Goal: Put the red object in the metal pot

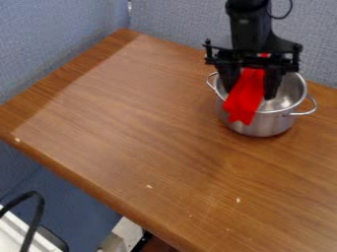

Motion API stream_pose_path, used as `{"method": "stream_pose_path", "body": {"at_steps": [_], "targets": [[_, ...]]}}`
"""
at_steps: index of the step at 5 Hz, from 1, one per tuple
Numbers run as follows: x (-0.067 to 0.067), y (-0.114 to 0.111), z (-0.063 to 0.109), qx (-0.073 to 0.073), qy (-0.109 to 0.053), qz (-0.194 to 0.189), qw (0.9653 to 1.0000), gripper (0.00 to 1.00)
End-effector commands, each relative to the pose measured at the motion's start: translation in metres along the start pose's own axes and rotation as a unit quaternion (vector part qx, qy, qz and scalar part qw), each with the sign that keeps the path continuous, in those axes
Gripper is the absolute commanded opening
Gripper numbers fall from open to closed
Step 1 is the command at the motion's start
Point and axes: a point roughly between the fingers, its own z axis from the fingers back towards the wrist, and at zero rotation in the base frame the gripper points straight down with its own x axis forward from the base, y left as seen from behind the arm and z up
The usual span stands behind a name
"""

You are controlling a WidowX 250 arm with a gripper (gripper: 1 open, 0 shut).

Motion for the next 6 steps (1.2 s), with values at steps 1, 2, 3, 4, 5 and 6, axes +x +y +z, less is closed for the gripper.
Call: {"method": "stream_pose_path", "body": {"at_steps": [1, 2, 3, 4, 5, 6], "targets": [[0.013, 0.007, 0.022, -0.011, -0.031, 0.010, 0.9994, 0.00], [0.015, -0.001, 0.012, -0.011, -0.024, 0.005, 0.9996, 0.00], [0.018, -0.007, 0.002, -0.012, -0.015, 0.003, 0.9998, 0.00], [0.019, -0.011, -0.003, -0.011, -0.013, -0.003, 0.9998, 0.00], [0.022, -0.007, -0.002, -0.009, -0.015, -0.002, 0.9999, 0.00], [0.023, -0.004, 0.000, -0.006, -0.016, 0.000, 0.9999, 0.00]]}}
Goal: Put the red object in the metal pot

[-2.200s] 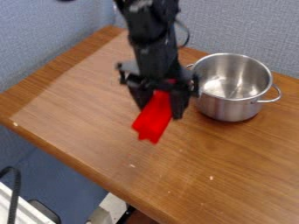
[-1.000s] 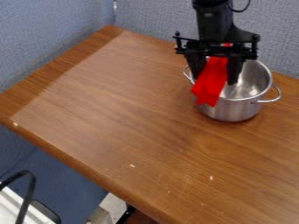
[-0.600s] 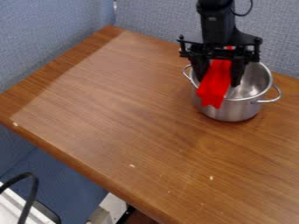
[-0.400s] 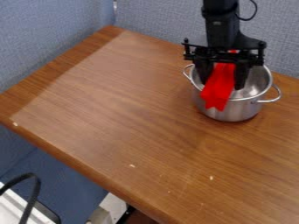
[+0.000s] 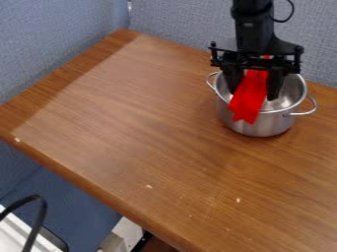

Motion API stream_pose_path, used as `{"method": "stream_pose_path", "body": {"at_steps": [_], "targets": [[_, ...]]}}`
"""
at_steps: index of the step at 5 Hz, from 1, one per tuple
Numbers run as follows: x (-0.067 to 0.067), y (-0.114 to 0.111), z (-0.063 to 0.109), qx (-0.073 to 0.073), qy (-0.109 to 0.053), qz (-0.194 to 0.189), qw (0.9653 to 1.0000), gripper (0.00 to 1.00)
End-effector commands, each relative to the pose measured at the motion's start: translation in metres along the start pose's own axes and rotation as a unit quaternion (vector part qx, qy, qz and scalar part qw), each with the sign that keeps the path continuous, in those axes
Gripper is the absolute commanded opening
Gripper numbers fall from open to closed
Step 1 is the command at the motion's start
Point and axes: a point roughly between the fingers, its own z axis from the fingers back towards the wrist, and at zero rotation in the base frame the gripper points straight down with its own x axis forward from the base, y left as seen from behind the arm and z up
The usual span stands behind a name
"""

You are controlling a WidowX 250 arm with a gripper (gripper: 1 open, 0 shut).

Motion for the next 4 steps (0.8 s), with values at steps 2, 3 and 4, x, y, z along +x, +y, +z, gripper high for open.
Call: {"method": "stream_pose_path", "body": {"at_steps": [2, 3, 4], "targets": [[0.016, 0.004, 0.018, -0.001, -0.028, 0.001, 0.9996, 0.00], [0.020, 0.003, 0.013, -0.003, -0.027, -0.003, 0.9996, 0.00], [0.021, 0.002, 0.010, 0.000, -0.024, -0.006, 0.9997, 0.00]]}}
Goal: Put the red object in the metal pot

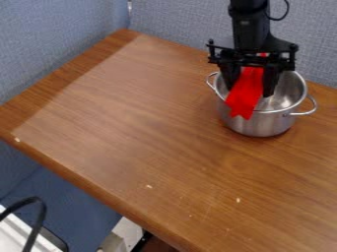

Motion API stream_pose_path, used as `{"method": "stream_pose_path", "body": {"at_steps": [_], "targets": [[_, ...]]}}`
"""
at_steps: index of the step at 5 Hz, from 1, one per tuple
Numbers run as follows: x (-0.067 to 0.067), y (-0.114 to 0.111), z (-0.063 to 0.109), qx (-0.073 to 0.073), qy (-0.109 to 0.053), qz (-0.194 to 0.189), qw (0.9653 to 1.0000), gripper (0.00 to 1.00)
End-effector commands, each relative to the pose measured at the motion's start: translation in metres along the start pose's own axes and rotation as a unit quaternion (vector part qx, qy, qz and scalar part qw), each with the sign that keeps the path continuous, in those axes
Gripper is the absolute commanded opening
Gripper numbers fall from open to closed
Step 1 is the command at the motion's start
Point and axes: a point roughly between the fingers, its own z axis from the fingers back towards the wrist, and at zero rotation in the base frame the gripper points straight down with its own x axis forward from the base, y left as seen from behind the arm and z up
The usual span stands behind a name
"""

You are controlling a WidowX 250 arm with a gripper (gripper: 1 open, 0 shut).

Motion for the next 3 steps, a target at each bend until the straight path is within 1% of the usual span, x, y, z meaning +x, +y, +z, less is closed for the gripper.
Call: {"method": "stream_pose_path", "body": {"at_steps": [1, 3], "targets": [[0.0112, -0.0047, 0.0144, -0.002, -0.028, -0.006, 0.9996, 0.00], [0.0133, -0.0038, 0.0145, 0.002, -0.027, -0.005, 0.9996, 0.00]]}}
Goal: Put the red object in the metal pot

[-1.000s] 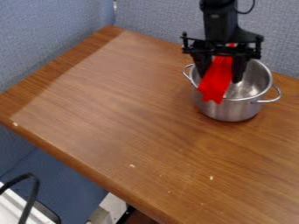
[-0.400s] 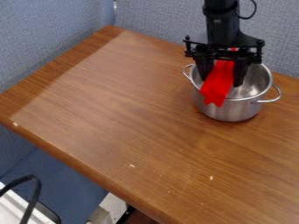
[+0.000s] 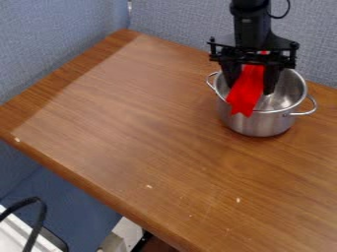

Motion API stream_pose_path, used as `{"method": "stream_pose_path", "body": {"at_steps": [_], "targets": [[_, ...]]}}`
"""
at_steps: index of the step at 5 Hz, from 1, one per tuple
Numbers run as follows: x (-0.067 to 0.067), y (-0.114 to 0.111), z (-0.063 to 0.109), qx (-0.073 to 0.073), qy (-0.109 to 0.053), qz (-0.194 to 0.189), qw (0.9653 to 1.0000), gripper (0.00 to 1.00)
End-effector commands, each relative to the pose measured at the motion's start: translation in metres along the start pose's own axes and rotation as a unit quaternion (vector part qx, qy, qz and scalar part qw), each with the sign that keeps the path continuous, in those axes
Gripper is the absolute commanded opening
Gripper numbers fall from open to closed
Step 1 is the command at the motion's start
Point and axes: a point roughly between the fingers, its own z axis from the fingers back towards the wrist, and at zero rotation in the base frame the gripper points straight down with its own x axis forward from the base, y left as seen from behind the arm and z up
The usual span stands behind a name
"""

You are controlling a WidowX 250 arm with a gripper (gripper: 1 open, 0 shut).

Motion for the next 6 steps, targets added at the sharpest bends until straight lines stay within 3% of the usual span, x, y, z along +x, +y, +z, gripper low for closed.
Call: {"method": "stream_pose_path", "body": {"at_steps": [1, 6], "targets": [[0.010, -0.005, 0.014, -0.002, -0.025, -0.007, 0.9997, 0.00], [0.023, -0.009, -0.003, 0.008, -0.007, 0.001, 0.9999, 0.00]]}}
